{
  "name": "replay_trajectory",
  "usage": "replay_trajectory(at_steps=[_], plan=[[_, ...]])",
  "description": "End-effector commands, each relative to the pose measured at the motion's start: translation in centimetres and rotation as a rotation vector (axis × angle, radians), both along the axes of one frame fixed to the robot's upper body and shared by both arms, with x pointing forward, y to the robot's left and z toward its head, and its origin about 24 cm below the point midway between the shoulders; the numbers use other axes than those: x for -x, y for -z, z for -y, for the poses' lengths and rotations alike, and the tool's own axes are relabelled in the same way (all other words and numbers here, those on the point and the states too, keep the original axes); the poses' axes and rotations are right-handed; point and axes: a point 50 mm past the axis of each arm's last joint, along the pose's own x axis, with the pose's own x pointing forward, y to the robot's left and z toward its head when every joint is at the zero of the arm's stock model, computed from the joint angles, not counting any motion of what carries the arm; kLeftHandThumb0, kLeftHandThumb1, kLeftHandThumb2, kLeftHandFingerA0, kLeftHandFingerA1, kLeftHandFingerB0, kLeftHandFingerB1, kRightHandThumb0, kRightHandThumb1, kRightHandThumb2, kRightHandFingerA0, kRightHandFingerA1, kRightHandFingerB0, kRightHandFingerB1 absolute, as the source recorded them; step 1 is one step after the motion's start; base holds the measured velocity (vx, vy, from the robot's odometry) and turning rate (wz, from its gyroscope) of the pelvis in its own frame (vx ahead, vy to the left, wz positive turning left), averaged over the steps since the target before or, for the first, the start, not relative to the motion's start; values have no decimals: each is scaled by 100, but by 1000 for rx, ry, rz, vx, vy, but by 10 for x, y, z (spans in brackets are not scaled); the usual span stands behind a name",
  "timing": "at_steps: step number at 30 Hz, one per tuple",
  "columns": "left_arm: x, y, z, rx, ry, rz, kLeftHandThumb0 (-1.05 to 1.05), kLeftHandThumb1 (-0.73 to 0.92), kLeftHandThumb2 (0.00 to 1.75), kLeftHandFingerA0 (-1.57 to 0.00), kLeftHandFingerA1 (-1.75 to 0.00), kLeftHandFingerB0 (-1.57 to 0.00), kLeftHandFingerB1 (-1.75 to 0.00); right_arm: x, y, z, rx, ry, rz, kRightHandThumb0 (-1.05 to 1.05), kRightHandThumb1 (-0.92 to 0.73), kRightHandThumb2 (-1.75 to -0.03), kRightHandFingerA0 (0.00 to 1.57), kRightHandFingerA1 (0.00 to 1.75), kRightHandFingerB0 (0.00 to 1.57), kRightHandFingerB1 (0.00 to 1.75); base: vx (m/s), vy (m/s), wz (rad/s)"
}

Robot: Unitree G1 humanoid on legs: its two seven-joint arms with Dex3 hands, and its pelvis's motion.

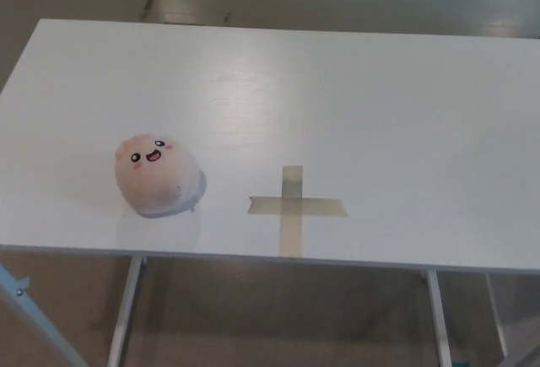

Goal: Use the left hand to take the pink dumpling toy on a person's hand and put it on the desk.

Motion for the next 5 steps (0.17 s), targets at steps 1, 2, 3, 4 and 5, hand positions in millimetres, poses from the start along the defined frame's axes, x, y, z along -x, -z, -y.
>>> replay_trajectory(at_steps=[1,2,3,4,5], plan=[[2,2,2,-49,33,-1,-69,73,91,-26,-42,-19,-39,2,1,-2,-3,-14,7,-29,-74,-62,59,43,52,41,0,0,0],[0,2,2,-51,40,-2,-69,73,91,-26,-42,-19,-39,0,0,-2,-2,-19,6,-29,-74,-62,59,43,52,41,0,0,0],[-2,2,3,-51,43,-2,-69,73,91,-26,-42,-19,-39,-1,0,-1,-2,-22,6,-29,-74,-62,59,43,52,41,0,0,0],[-2,2,3,-52,47,-4,-69,73,91,-26,-42,-18,-39,-2,0,-1,-1,-25,5,-29,-74,-62,59,43,52,41,0,0,0],[-2,2,3,-52,47,-4,-69,73,91,-26,-42,-18,-39,-2,0,-1,-1,-25,5,-29,-74,-62,59,43,52,41,0,0,0]])
